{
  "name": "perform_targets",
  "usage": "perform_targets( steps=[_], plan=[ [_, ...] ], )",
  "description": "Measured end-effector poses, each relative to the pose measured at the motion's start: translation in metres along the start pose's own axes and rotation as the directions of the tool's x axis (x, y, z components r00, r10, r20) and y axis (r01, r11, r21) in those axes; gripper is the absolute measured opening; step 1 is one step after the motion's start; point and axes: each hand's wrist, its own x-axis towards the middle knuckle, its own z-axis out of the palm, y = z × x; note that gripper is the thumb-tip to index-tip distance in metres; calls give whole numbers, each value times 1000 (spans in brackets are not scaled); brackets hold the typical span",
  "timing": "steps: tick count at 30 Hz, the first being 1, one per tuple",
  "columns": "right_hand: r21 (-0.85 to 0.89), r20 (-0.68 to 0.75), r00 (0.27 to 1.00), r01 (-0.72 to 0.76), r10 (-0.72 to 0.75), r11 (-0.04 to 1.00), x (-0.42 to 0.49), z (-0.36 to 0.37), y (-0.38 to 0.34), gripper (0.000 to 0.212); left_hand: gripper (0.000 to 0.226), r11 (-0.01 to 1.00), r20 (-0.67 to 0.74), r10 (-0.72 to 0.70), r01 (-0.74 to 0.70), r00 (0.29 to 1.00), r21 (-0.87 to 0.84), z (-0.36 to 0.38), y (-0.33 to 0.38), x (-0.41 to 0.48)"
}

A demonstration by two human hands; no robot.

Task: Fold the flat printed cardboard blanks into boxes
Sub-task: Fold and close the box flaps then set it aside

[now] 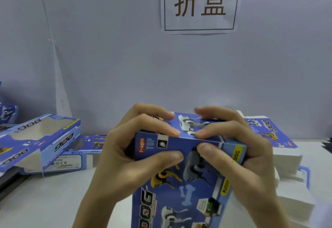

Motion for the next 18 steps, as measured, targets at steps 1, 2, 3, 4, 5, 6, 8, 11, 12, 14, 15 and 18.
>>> perform_targets(
  steps=[1, 2, 3, 4, 5, 6, 8, 11, 12, 14, 15, 18],
  plan=[
    [-13, 6, 1000, -12, 12, 1000, 0, 1, 2, 24, 19, 1000, -13, -9, 9, 1000, -3, 0, -3, 0],
    [-12, 16, 1000, -24, 24, 1000, 0, 1, 6, 32, 20, 1000, -44, -18, 18, 999, 7, -1, -7, 1],
    [17, 20, 999, -48, 47, 999, 1, 0, 9, 39, 22, 999, -100, -22, 26, 995, 39, -3, -11, 1],
    [60, 5, 996, -89, 88, 994, 1, -2, 15, 40, 23, 996, -168, -32, 45, 985, 72, -6, -15, 1],
    [78, -22, 991, -127, 129, 989, 1, -6, 22, 39, 24, 994, -245, -57, 79, 968, 80, -10, -18, 1],
    [49, -63, 984, -161, 164, 986, 1, -11, 30, 37, 25, 992, -326, -96, 119, 941, 50, -14, -20, 1],
    [-119, -118, 968, -235, 222, 965, 0, -24, 47, 45, 29, 974, -493, -227, 191, 840, -124, -23, -25, -1],
    [-347, -11, 962, -261, 274, 901, -3, -38, 63, 71, 21, 858, -594, -501, 270, 630, -437, -37, -40, 0],
    [-397, 68, 953, -245, 294, 885, -5, -38, 65, 76, 16, 803, -555, -581, 309, 595, -510, -39, -46, -1],
    [-443, 226, 925, -183, 306, 878, -6, -36, 66, 80, 8, 699, -462, -696, 371, 550, -611, -36, -53, -2],
    [-430, 279, 908, -173, 313, 886, -5, -35, 64, 81, 7, 660, -433, -734, 396, 524, -639, -34, -56, -5],
    [-125, 354, 874, -308, 333, 943, -6, -41, 53, 62, 15, 512, -312, -842, 466, 440, -722, -39, -66, -3]
  ],
)
